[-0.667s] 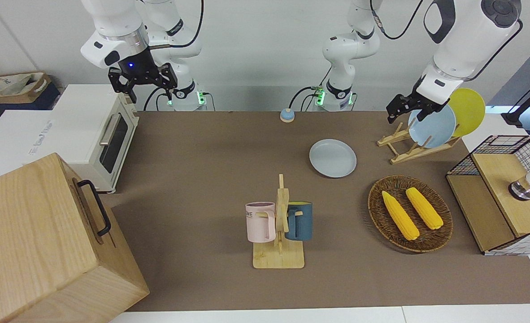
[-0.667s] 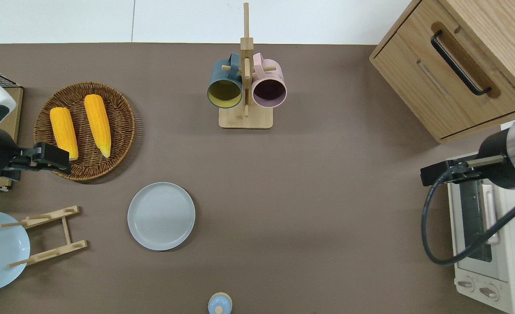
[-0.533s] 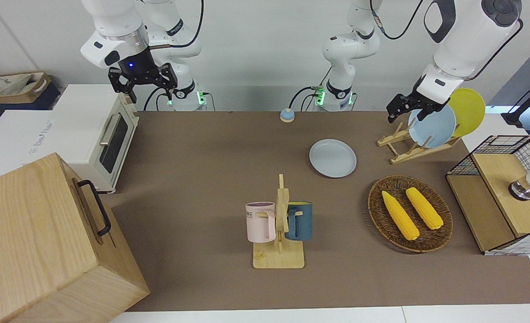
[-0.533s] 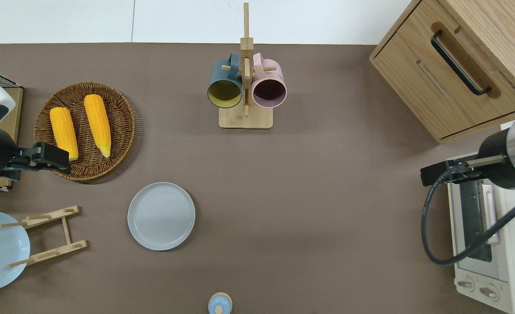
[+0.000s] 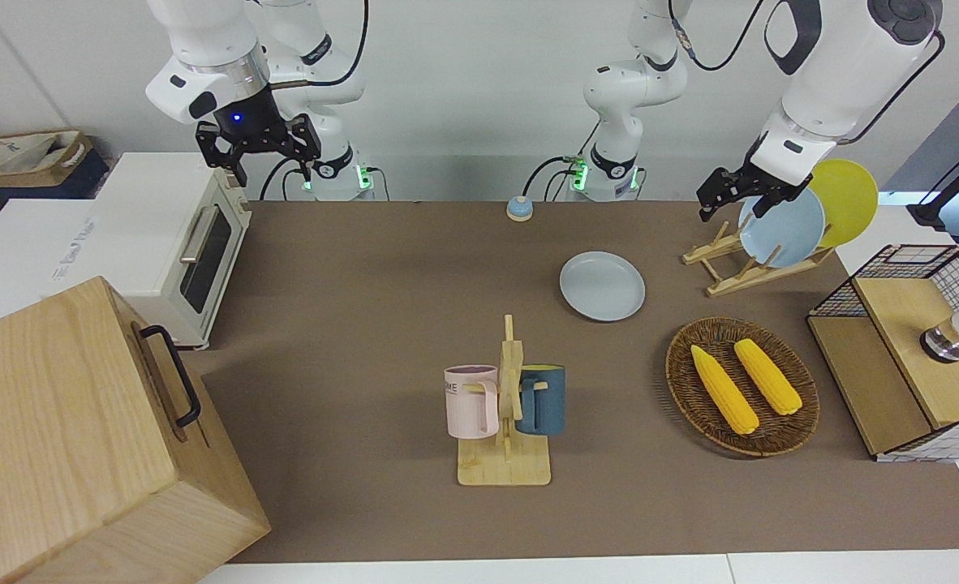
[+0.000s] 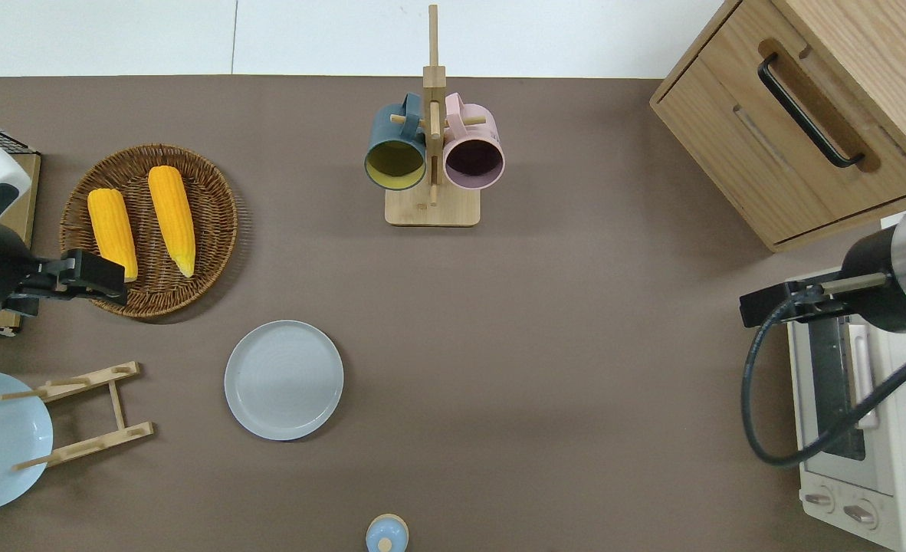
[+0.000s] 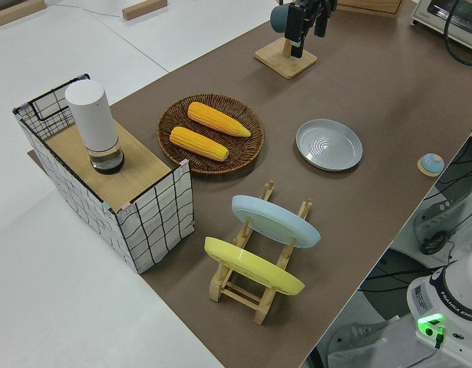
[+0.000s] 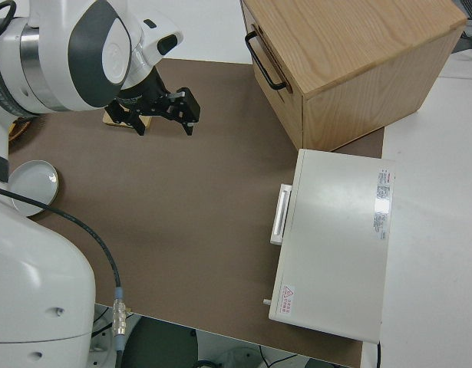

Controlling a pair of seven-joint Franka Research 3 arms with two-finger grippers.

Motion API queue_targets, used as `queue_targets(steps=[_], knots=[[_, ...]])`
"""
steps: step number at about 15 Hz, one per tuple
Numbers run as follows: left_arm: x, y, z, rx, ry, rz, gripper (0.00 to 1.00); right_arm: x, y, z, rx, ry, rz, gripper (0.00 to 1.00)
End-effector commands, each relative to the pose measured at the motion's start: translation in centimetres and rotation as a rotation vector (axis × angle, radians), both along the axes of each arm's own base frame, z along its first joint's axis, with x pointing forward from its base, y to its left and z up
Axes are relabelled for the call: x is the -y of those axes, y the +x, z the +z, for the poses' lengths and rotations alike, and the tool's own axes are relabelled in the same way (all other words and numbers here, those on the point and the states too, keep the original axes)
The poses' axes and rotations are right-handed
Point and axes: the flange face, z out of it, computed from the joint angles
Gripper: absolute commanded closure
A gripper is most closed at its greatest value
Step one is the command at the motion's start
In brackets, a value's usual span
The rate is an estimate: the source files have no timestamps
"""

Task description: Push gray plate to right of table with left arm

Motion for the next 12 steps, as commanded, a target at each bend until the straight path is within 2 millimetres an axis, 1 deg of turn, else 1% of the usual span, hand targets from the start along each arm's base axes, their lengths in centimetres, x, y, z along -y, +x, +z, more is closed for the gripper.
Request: queue_targets(steps=[1,3,6,7,9,10,12], knots=[[0.0,-1.3,1.9,0.008,0.017,0.019,0.01,0.2,-0.4,0.3,-0.006,0.007,-0.002,0.017],[0.3,-1.7,1.8,-0.014,0.016,0.014,0.01,0.2,-0.4,0.3,-0.006,0.007,-0.002,0.017],[0.1,-2.1,1.2,-0.028,0.019,0.017,0.01,0.2,-0.4,0.3,-0.006,0.007,-0.002,0.017],[0.2,-2.7,0.6,-0.039,0.023,0.016,0.01,0.2,-0.4,0.3,-0.006,0.007,-0.002,0.017],[0.5,-3.6,-1.4,-0.044,0.032,0.015,0.01,0.3,-0.3,0.3,-0.004,0.007,-0.005,0.017],[0.6,-4.2,-3.1,-0.041,0.036,0.015,0.01,0.2,-0.4,0.3,-0.006,0.008,-0.002,0.017],[1.2,-5.5,-7.2,-0.016,0.046,0.008,0.01,0.2,-0.4,0.3,-0.004,0.007,-0.002,0.017]])
